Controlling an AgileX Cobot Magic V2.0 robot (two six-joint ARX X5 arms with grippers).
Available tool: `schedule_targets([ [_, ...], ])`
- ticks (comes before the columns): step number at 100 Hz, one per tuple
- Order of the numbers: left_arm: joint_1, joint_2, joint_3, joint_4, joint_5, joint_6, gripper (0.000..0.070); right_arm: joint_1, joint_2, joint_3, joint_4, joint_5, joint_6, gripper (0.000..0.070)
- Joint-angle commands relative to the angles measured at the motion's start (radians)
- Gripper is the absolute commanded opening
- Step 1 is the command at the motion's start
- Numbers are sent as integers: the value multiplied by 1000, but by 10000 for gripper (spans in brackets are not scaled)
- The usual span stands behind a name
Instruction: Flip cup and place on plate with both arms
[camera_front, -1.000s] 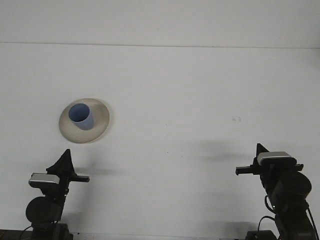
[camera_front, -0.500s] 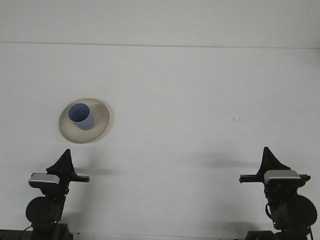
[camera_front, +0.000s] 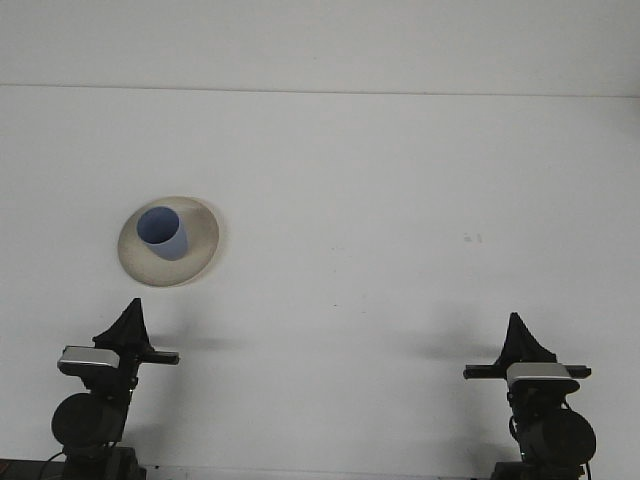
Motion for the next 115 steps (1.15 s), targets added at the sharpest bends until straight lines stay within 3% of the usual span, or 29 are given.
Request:
schedule_targets([
  [1,1,-1,-19,10,1,5,11,0,-2,-25,37,3,17,0],
  [26,1,-1,-19,10,1,5,11,0,-2,-101,122,3,35,0],
  [115,1,-1,-19,10,1,5,11,0,-2,-100,124,3,33,0],
])
